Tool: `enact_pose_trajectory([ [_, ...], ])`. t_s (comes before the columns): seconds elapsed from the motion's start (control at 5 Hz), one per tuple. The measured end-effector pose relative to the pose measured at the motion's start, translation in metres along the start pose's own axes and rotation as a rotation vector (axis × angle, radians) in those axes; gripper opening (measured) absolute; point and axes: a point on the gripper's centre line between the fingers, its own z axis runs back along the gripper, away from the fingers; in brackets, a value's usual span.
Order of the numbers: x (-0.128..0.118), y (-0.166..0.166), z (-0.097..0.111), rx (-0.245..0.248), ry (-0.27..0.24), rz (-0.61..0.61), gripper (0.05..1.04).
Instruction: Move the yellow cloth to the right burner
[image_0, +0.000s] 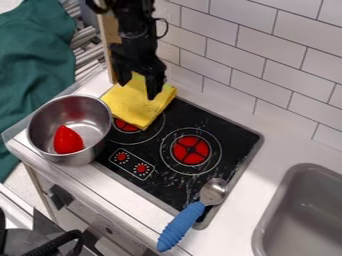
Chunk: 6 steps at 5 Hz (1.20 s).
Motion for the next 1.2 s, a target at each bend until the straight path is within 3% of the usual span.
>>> enact_pose_trajectory([
  [0.4,0.005,0.007,-0.031,0.01,-0.008,0.026,1.01],
  [0.6,0.005,0.01,-0.038,0.035,0.022,0.055,1.01],
  [1.0,0.004,-0.006,-0.043,0.028,0.095,0.055,1.011],
  [1.2,0.003,-0.013,-0.044,0.014,0.104,0.059,1.01],
])
